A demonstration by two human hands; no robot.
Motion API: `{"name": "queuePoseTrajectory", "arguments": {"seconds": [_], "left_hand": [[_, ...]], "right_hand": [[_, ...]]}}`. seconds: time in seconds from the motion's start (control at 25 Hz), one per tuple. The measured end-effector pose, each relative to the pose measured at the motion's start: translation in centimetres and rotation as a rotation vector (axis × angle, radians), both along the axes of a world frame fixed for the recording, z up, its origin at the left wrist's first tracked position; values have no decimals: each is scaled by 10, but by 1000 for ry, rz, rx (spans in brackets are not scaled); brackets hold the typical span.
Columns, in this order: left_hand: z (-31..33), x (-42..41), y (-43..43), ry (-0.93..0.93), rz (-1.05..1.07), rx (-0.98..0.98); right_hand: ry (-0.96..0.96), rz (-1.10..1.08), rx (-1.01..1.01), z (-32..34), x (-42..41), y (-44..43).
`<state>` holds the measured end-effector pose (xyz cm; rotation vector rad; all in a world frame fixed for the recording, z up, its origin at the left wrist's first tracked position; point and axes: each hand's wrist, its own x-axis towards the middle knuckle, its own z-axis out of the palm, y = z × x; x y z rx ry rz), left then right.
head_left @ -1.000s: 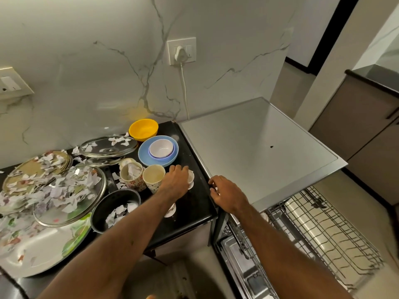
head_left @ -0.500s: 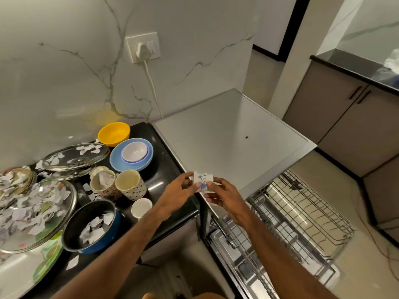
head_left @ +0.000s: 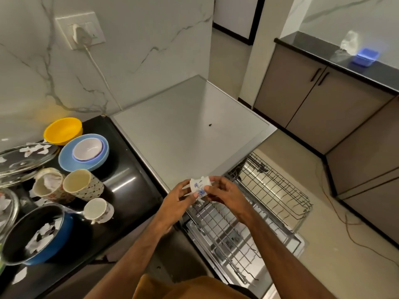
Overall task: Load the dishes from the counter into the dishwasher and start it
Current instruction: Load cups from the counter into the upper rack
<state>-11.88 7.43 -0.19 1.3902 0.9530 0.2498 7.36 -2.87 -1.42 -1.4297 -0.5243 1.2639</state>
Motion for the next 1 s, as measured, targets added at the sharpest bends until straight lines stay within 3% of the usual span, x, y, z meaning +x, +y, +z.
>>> {"name": "queuePoseTrajectory", "arguments": {"seconds": [0.44,1.0], "left_hand": [[-47,88,-42,153,-82,50],[-141,178,-34,579,-497,277]], "right_hand": [[-293,14,-96,-33,69,-50],[-550,75,-313,-143,121,-47]]}}
